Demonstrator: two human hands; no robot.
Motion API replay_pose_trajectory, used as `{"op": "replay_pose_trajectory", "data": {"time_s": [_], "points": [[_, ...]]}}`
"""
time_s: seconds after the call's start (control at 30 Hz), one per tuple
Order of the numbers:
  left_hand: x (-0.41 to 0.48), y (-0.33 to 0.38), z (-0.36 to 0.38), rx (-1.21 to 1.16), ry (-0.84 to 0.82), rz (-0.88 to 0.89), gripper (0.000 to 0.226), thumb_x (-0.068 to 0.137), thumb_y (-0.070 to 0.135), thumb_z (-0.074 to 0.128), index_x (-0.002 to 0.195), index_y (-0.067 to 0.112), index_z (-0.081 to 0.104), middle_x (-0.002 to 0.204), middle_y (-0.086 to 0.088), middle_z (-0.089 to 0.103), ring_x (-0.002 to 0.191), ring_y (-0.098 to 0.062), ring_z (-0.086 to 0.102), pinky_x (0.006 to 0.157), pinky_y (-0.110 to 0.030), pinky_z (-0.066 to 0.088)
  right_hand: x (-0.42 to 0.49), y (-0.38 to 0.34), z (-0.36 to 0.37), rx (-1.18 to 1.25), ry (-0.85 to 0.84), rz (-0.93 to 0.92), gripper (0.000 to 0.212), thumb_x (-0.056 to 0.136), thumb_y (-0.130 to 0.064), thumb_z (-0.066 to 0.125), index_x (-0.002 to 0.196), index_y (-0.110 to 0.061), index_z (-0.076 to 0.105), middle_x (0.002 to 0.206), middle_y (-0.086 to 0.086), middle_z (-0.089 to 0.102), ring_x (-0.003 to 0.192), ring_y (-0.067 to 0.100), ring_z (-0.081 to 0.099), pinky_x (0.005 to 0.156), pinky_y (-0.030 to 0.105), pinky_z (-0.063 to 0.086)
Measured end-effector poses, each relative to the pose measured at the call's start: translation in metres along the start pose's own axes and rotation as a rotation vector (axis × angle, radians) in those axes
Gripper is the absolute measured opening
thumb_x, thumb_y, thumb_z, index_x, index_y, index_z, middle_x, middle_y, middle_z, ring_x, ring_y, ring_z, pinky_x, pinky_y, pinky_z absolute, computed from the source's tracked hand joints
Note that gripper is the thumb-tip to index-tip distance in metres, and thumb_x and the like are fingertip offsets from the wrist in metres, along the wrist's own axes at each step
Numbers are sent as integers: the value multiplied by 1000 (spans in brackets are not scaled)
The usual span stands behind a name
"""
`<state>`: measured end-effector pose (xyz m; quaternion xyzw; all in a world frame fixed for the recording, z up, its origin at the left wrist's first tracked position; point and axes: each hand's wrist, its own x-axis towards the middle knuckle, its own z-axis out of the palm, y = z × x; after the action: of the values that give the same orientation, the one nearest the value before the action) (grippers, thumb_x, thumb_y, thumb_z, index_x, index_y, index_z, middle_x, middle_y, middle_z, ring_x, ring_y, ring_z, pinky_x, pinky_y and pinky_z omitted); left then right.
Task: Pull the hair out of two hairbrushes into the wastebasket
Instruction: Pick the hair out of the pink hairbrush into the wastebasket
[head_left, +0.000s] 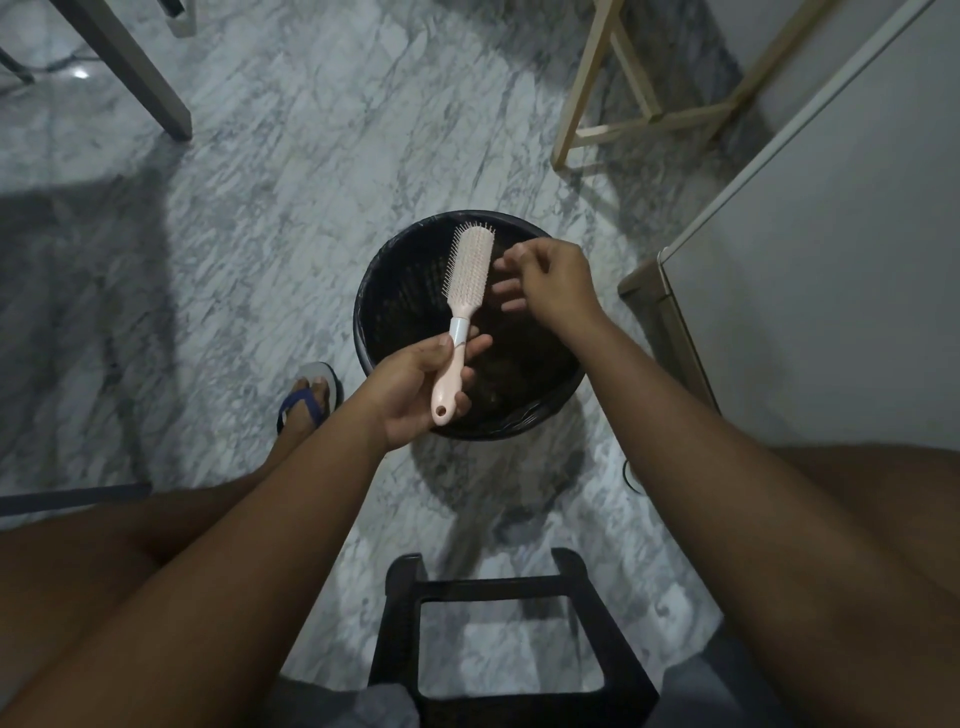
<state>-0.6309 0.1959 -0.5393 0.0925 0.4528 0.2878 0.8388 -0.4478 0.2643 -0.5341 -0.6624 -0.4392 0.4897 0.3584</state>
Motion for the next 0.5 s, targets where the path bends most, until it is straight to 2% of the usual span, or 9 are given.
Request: {"op": "replay_pose_trajectory", "data": {"time_s": [0.07,0.1,0.17,0.2,0.3,0.4,0.5], "points": [[1,0,-1,-25,8,-3,31,106,19,39,128,10,60,118,-1,73,68,-10,57,52,-25,50,-5,1,-1,-38,-17,-59,20,98,-21,61,106,-3,65,107,11,72,77,17,70,59,31,62],[2,0,-2,-27,11,-6,31,106,19,39,128,10,60,119,-2,73,69,-11,58,52,-25,50,-8,2,-1,-119,-58,-111,27,89,-25,73,108,-7,68,105,6,73,79,15,71,62,28,62],[1,-1,-2,-19,10,-19,31,106,19,40,130,10,58,122,-4,72,70,-11,59,52,-26,49,-11,2,-2,-289,-123,-194,41,73,-29,87,109,-15,74,101,-3,75,80,7,72,71,17,59],[1,-2,-2,-15,9,-24,31,106,18,40,130,10,58,123,-4,72,70,-12,59,52,-26,50,-12,2,-1,-320,-126,-209,40,71,-26,89,107,-15,76,98,-5,75,79,3,71,75,12,57],[-1,-4,-2,-26,5,-20,32,106,17,39,131,8,57,123,-5,71,70,-11,59,52,-26,49,-9,1,3,-331,-109,-226,19,80,-17,82,98,-10,79,85,-1,77,67,-7,66,71,8,53],[-4,-4,-7,-5,13,-19,33,106,16,39,133,8,57,126,-4,70,70,-11,58,53,-25,49,0,1,1,-203,21,-145,9,91,-8,67,95,-5,74,79,9,75,63,10,70,66,25,61],[-6,-7,-12,28,19,-26,33,106,15,40,134,8,56,129,-4,69,70,-11,58,53,-24,49,13,3,-8,-102,207,-41,17,99,-8,52,102,-5,68,83,7,71,66,16,68,70,38,63]]}}
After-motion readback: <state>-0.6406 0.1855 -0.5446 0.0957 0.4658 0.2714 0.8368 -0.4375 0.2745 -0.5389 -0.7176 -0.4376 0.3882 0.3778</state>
